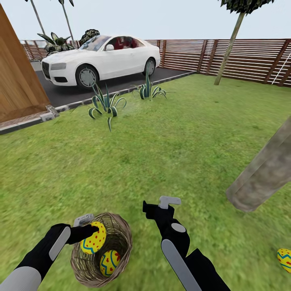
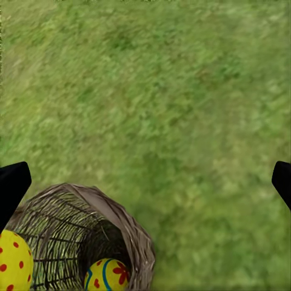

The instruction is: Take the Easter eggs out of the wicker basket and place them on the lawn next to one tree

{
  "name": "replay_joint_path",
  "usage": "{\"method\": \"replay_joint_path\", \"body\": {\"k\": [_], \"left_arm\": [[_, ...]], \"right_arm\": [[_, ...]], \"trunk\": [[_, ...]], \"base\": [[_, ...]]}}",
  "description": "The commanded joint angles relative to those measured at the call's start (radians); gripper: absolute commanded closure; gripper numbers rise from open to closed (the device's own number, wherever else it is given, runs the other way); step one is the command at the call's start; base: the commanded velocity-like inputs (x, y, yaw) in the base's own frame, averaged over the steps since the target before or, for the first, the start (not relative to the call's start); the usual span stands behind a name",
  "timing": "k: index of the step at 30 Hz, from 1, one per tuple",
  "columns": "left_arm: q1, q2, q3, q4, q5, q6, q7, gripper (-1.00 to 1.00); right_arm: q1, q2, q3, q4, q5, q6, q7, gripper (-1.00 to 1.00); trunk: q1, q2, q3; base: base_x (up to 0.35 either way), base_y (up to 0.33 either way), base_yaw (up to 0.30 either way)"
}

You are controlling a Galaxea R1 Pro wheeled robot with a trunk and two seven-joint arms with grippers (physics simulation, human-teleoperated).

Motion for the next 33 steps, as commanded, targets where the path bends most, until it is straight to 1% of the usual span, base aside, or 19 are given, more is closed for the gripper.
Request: {"method": "replay_joint_path", "body": {"k": [1, 33], "left_arm": [[0.000, 0.001, -0.003, -0.001, -0.001, 0.003, -0.001, 1.00], [0.000, 0.000, -0.003, -0.001, -0.007, 0.003, 0.000, 1.00]], "right_arm": [[-0.001, 0.000, 0.001, -0.001, -0.007, 0.003, -0.008, -1.00], [-0.001, 0.001, 0.003, -0.001, -0.007, 0.002, -0.009, -1.00]], "trunk": [[-0.004, 0.007, 0.002], [-0.127, 0.231, 0.103]], "base": [[0.000, 0.000, 0.000], [0.000, 0.000, 0.000]]}}
